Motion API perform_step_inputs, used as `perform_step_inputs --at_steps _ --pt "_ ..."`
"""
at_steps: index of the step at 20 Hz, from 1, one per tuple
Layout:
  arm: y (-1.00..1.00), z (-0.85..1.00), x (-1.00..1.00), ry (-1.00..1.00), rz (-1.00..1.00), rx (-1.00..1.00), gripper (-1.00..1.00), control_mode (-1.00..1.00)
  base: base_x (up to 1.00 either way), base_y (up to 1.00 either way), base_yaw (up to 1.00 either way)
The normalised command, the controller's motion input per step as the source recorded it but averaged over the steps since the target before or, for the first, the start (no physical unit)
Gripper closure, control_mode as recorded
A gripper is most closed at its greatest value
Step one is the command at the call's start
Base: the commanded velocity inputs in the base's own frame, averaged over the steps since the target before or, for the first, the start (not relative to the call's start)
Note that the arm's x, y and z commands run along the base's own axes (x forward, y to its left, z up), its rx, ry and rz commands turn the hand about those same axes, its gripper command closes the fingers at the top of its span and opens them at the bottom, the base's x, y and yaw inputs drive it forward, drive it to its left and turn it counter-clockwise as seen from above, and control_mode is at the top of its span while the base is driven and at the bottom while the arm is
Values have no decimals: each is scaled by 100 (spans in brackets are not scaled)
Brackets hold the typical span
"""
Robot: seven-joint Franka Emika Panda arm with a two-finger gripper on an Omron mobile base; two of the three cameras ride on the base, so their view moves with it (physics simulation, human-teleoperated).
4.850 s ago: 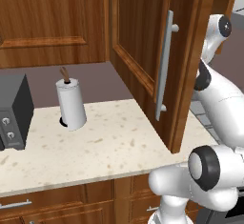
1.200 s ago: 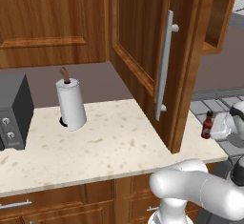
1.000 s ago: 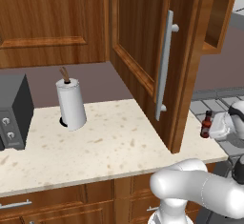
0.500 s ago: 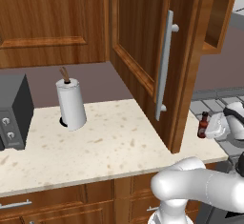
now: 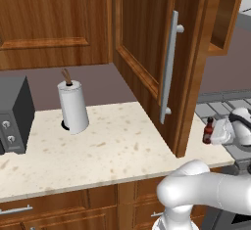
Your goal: Take 2 condiments from the cabinet and move them on the counter near the stove.Make sure the condiments are lined up with each other, next to each other.
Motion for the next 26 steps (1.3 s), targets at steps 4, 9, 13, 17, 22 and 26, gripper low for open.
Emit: perform_step_inputs --at_steps 4,9,13,17,22,26 --pt "-4 -23 3 -1 2 0 100 -100 0 0 0" --pt "0 -21 0 0 2 0 100 -100 0 0 0" --pt "0 -22 0 0 2 0 100 -100 0 0 0" --pt "0 -25 0 0 2 0 -100 -100 0 0 0" --pt "0 -18 0 0 1 0 -100 -100 0 0 0" --pt "0 -11 -1 0 1 0 -100 -100 0 0 0"
